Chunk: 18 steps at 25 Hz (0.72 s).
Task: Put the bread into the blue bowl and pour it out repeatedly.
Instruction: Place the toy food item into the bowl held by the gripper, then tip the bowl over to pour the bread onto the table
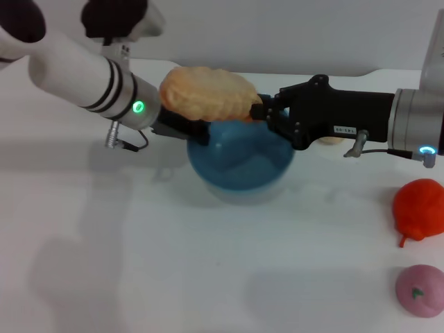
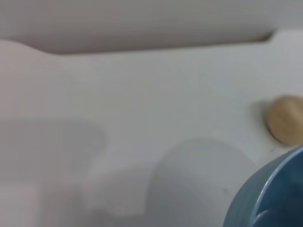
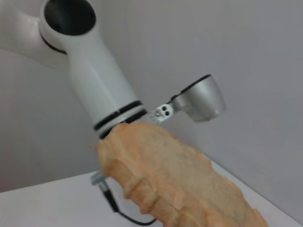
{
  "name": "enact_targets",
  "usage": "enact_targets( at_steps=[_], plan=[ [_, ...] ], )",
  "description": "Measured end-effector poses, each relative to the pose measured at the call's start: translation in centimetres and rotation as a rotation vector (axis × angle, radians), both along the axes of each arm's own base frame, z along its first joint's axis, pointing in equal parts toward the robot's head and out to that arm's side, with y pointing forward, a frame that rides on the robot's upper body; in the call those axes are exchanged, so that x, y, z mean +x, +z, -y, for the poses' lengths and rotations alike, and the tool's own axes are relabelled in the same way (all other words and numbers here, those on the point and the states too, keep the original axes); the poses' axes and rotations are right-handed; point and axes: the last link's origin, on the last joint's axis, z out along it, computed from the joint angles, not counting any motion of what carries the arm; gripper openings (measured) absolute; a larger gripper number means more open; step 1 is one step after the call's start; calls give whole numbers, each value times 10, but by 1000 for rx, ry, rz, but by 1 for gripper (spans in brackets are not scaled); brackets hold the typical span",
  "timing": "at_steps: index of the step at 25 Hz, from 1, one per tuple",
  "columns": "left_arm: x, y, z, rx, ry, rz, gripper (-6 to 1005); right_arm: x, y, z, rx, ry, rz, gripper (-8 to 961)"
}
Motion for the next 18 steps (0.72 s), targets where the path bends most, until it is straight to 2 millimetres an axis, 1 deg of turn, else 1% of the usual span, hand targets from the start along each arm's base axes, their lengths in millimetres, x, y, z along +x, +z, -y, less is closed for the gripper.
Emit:
enact_targets(
  at_steps=[4,8,12,18],
  plan=[
    [9,-2,0,-28,-12,-5,-1,11,0,-1,5,-60,-3,102],
    [16,0,0,-39,-26,-1,-1,27,3,-2,-2,-148,-19,99],
    [20,2,0,-44,-36,0,-1,36,6,-1,5,-179,-27,146],
    [25,3,-2,-42,-53,3,0,36,5,2,-17,-183,-34,257]
  ],
)
